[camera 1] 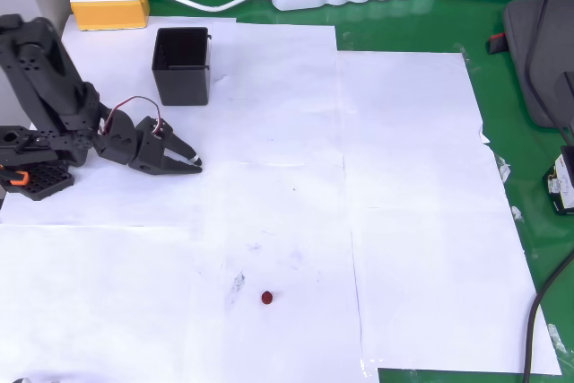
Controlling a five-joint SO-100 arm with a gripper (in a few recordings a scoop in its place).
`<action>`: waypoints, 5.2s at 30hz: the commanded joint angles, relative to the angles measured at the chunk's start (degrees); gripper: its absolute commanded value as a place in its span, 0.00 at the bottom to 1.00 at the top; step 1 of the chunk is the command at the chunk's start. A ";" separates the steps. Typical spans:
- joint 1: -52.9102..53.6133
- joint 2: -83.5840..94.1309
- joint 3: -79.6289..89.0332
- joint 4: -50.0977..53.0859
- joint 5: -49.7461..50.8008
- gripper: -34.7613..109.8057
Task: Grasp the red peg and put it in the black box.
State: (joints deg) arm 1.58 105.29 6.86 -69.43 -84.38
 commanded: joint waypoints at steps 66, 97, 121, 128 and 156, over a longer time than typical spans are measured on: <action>39.99 24.52 38.32 0.62 -7.82 0.46; 37.44 30.06 63.81 22.15 -9.40 0.46; 33.40 31.55 69.61 28.56 -9.84 0.46; 33.31 31.55 69.52 28.56 -10.11 0.46; 33.49 32.08 68.64 26.54 -11.43 0.24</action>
State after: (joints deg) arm 34.19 137.37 75.32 -41.75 -94.66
